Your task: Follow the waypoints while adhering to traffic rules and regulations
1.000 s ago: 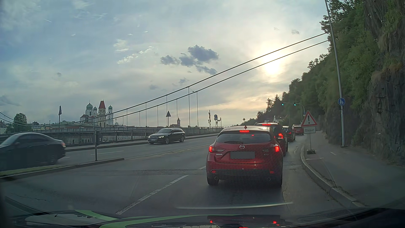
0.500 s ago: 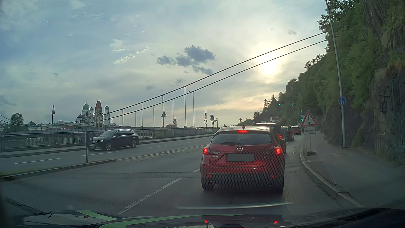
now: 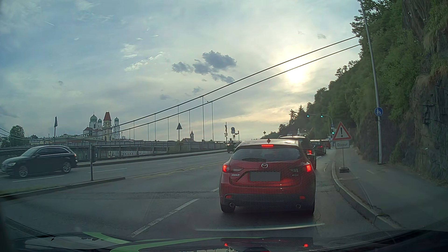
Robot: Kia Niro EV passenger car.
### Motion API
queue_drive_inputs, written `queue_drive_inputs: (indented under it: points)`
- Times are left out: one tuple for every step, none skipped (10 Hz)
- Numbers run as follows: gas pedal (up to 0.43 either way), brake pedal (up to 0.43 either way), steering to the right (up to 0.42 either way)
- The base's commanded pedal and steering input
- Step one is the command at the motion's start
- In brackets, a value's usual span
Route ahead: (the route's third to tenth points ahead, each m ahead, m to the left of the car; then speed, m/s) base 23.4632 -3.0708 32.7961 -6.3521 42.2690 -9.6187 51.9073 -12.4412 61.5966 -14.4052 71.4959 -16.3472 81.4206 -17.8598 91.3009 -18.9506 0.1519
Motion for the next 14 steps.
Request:
queue_drive_inputs:
  points:
    - [0.0,0.244,0.116]
    - [0.0,0.25,0.113]
    - [0.0,0.256,0.11]
    - [0.0,0.268,0.109]
    - [0.0,0.274,0.109]
    - [0.0,0.268,0.109]
    - [0.0,0.274,0.108]
    - [0.0,0.274,0.109]
    - [0.0,0.274,0.109]
    - [0.0,0.274,0.109]
    - [0.0,0.268,0.109]
    - [0.0,0.274,0.109]
    - [0.0,0.268,0.109]
    - [0.0,0.274,0.109]
